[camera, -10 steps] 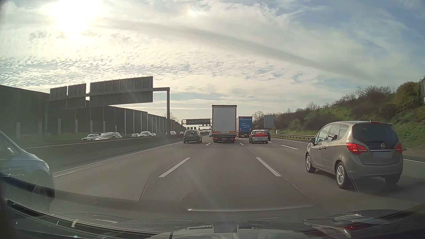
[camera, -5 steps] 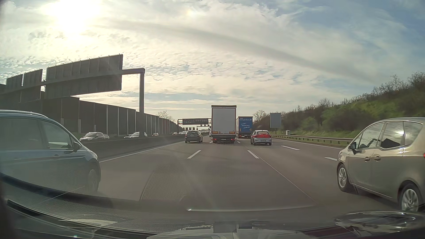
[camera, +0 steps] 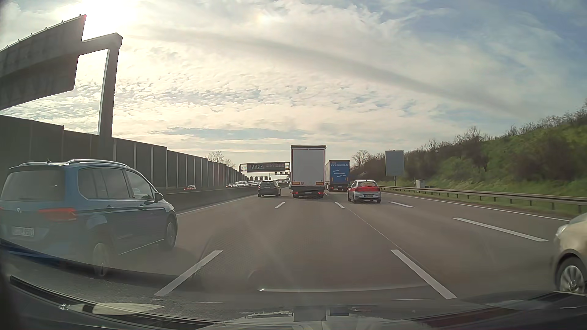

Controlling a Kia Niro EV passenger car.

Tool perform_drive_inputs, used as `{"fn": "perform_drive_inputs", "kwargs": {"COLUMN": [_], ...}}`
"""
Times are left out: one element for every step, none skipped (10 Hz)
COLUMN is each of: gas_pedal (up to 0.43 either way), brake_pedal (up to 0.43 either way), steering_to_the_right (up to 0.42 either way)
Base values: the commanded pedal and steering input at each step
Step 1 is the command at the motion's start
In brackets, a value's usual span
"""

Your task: Follow the waypoints while adhering to traffic rules and regulations

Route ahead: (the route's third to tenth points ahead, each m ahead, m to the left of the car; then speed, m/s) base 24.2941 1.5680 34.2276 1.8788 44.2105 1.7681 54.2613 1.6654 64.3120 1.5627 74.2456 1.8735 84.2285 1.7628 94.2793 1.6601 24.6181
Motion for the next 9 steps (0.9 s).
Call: {"fn": "perform_drive_inputs", "kwargs": {"gas_pedal": [0.118, 0.118, 0.118, 0.118, 0.118, 0.118, 0.118, 0.118, 0.118], "brake_pedal": [0.0, 0.0, 0.0, 0.0, 0.0, 0.0, 0.0, 0.0, 0.0], "steering_to_the_right": [-0.002, -0.002, -0.002, -0.002, -0.002, -0.003, -0.003, -0.003, -0.002]}}
